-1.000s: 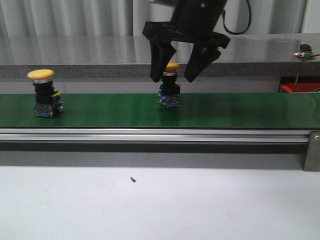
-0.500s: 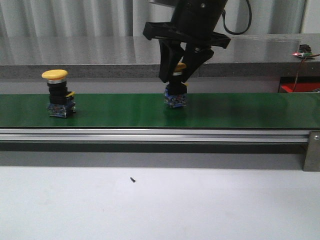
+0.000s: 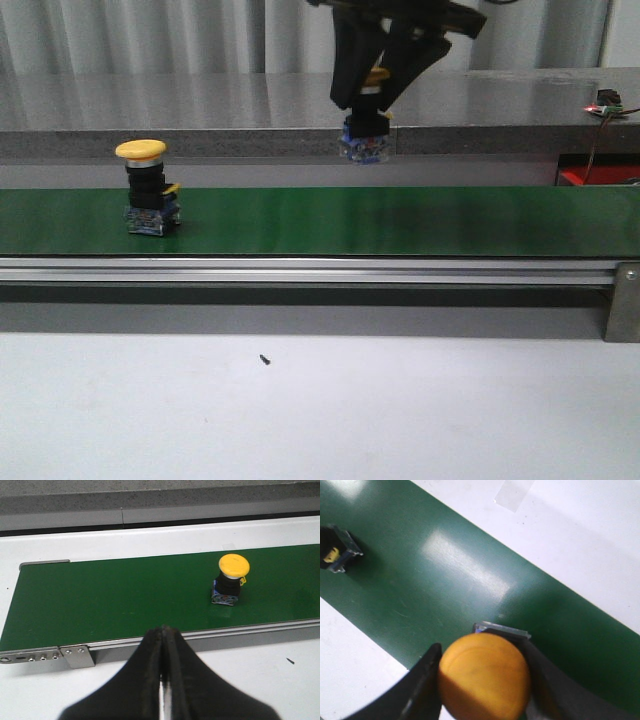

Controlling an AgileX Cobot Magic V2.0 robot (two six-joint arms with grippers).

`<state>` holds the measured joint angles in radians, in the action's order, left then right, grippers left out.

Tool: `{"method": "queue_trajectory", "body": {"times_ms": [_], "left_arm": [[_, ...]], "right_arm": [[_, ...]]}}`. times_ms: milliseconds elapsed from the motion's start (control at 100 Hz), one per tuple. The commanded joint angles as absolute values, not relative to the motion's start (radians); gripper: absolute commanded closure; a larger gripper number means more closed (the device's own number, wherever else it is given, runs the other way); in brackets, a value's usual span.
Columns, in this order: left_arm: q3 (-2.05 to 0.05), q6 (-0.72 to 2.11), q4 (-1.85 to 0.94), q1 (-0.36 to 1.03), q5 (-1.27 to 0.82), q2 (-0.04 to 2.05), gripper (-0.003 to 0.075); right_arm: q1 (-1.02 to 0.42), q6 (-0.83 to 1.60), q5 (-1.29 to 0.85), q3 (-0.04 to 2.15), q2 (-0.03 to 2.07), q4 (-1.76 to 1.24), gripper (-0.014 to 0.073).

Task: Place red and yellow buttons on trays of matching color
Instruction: 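Carry the yellow button into the yellow tray and open the right gripper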

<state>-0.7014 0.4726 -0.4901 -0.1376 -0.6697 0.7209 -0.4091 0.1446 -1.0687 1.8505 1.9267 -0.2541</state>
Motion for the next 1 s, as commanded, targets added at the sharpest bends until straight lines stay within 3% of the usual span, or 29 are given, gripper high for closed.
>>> {"method": "queue_trajectory", "body": {"times_ms": [0,300,590,990], "left_arm": [[-0.73,0.472,-0.523,-0.131,-0.608,0.717,0.074],[-0.73,0.472,-0.523,-0.131,-0.608,0.717,0.074],[-0.73,0.472,-0.523,-0.131,-0.608,0.717,0.074],[-0.73,0.472,-0.523,-0.131,-0.601,0.717,0.074]], "right_arm": [[-0.39,0.146,-1.031,1.844,1.812,-0.257,0.0413],[-0.279,0.146,-0.957,1.599,1.62,-0.237,0.0413],[-0.015,0.146,-0.9,1.345,1.453,-0.233,0.0413],[0.272,0.115,-0.861,1.135,1.414,-0.233,0.0413]]}}
